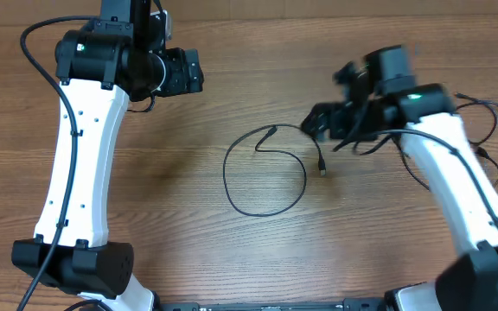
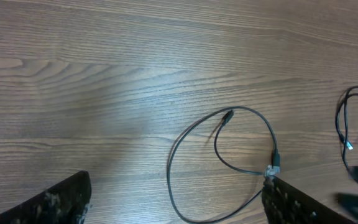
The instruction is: Untangle cables
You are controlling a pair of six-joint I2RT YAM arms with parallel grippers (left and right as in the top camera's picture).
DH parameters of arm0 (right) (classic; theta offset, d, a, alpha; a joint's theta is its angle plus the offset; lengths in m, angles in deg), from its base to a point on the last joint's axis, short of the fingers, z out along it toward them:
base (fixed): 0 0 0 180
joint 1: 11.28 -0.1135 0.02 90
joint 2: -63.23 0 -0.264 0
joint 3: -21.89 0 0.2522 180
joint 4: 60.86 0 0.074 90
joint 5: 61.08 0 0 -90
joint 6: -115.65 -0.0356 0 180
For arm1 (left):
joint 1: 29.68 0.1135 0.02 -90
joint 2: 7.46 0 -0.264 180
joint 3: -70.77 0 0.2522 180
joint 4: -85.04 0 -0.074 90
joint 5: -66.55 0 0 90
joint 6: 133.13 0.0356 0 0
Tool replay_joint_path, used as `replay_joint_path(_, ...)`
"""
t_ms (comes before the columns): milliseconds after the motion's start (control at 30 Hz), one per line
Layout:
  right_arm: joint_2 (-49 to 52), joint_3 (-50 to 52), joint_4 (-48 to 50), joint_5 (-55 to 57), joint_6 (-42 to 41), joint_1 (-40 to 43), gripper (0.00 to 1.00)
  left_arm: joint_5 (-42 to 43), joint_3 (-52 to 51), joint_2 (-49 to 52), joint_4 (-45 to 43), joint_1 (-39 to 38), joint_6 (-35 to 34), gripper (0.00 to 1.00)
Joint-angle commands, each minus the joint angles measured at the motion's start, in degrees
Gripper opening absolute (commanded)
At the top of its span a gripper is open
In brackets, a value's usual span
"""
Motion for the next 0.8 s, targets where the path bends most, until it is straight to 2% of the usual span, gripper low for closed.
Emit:
replay_joint_path(0,4.72,2.16,0.90,0.28,6.14,-5.35,0.86,-1.07,0.26,-1.40,0.46,0.02,0.70,0.88)
replay_joint_path(233,12.09,2.47,5.38,5.27,7.08,-11.41,0.86,-1.03,0.26,-1.33,0.61,0.02,0.70,0.88)
replay_joint_path(367,14.19,2.47,9.05,5.46,7.06,-13.00,0.81,-1.11,0.26,-1.33,0.76,0.04,0.72,0.88)
replay_joint_path(467,14.45,2.47,11.89,5.42,6.75,-13.77,0.42,-2.78,0.26,-1.33,0.74,0.02,0.76,0.88)
replay_joint_path(567,14.45,2.47,14.27,5.42,4.42,-14.27,0.19,-5.66,0.26,-1.33,0.76,0.09,0.87,0.87)
replay_joint_path(600,14.45,2.47,16.50,5.42,1.05,-14.62,0.06,-6.43,0.26,-1.33,0.76,0.31,0.87,0.86)
replay_joint_path(767,14.45,2.47,24.20,5.57,-11.67,-15.58,0.04,-6.40,0.26,-1.33,0.74,0.35,0.87,0.87)
